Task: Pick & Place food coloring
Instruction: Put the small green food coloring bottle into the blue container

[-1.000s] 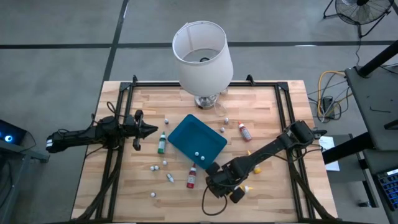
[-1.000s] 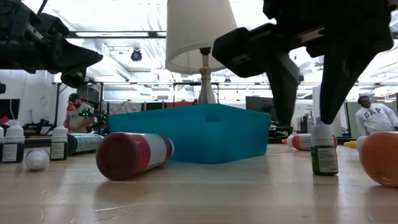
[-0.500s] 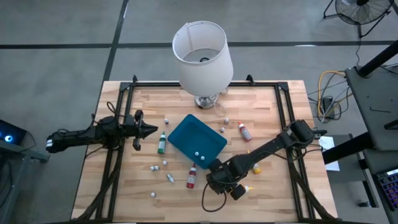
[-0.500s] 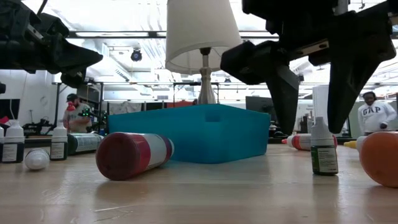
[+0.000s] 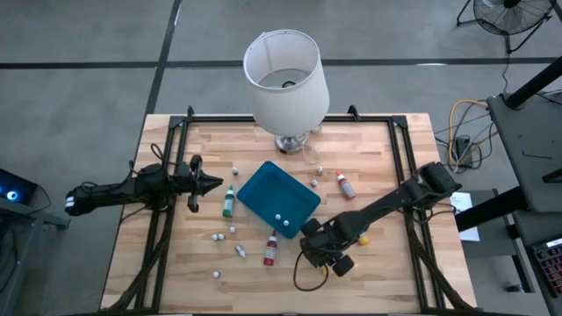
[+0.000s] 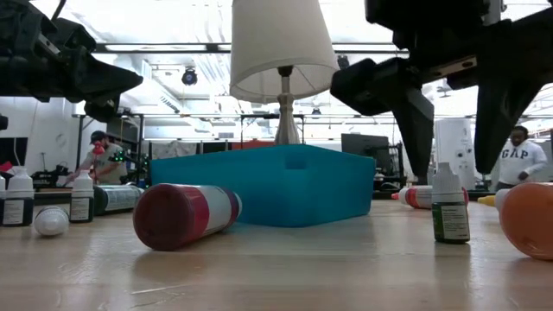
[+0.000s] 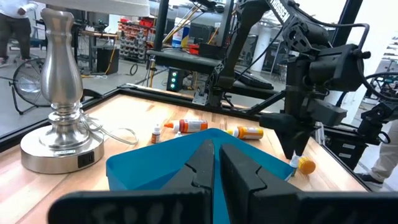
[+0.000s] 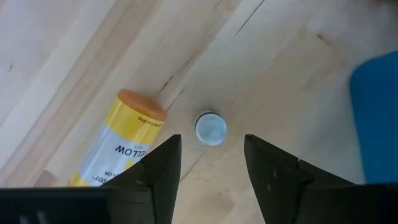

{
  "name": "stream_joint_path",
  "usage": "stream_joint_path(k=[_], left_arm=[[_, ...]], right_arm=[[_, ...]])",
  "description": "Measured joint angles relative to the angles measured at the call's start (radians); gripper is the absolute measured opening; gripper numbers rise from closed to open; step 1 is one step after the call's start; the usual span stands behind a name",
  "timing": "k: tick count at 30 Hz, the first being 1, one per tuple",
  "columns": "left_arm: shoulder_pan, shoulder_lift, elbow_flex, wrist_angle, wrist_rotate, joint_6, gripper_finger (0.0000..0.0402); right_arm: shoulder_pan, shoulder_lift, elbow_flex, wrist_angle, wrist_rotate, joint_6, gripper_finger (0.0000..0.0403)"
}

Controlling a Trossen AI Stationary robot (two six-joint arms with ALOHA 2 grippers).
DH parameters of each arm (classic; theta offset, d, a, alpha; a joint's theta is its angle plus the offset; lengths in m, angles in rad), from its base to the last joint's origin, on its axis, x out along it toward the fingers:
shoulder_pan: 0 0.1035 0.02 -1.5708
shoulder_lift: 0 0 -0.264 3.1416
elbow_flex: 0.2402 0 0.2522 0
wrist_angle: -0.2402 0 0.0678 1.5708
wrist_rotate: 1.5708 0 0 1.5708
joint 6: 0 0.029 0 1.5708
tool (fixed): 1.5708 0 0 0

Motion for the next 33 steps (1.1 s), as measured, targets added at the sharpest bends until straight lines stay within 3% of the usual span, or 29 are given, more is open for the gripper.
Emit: stream_joint_path(k=[33], left_arm=[[0.000,0.000,0.000,-0.001,0.000,0.000,0.0000]], right_arm=[[-0.001,0.006,-0.049,0.108,-0.005,-0.004,0.0168]])
